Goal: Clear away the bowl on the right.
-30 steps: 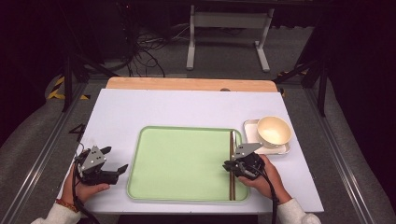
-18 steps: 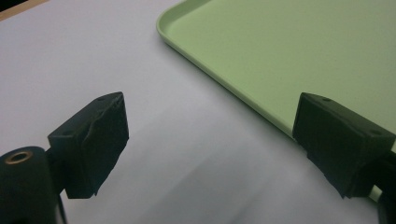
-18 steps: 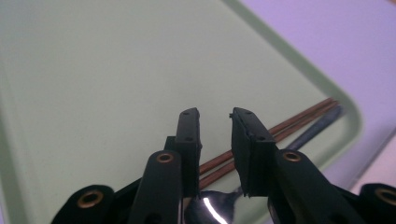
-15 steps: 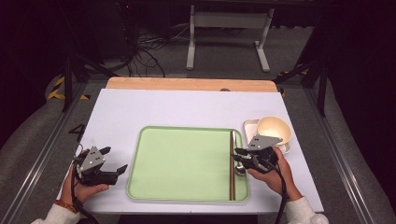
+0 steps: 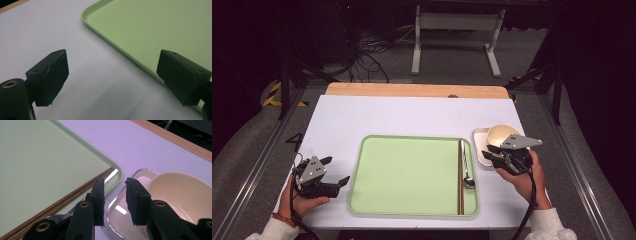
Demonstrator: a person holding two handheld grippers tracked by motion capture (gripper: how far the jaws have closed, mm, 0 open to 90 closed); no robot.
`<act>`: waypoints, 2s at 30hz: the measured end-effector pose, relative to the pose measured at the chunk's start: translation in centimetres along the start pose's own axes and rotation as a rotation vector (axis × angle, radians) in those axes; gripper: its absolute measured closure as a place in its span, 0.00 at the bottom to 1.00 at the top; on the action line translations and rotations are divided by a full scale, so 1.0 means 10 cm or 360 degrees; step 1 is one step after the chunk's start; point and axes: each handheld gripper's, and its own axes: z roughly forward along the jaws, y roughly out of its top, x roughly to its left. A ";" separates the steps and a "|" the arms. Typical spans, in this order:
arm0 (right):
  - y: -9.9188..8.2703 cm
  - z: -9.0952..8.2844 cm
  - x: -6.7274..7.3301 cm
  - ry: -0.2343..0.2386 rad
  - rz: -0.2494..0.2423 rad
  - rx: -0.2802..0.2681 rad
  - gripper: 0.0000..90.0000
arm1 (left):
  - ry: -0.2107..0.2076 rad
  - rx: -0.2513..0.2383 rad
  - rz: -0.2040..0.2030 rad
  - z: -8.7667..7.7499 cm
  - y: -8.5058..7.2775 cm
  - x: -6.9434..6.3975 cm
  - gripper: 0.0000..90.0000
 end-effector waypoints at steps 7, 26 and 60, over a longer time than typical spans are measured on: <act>-0.07 0.05 -0.15 -0.0075 0.0051 0.0041 0.72 | -0.0006 0.0003 0.0007 0.01 0.00 0.00 0.13; -0.09 0.27 -0.35 -0.0100 0.0113 0.0255 0.32 | -0.0022 0.0031 0.0005 0.04 0.00 -0.01 0.12; -0.06 0.56 -0.34 -0.0113 -0.0061 0.0551 0.91 | -0.0013 0.0045 0.0014 0.02 -0.02 -0.01 0.12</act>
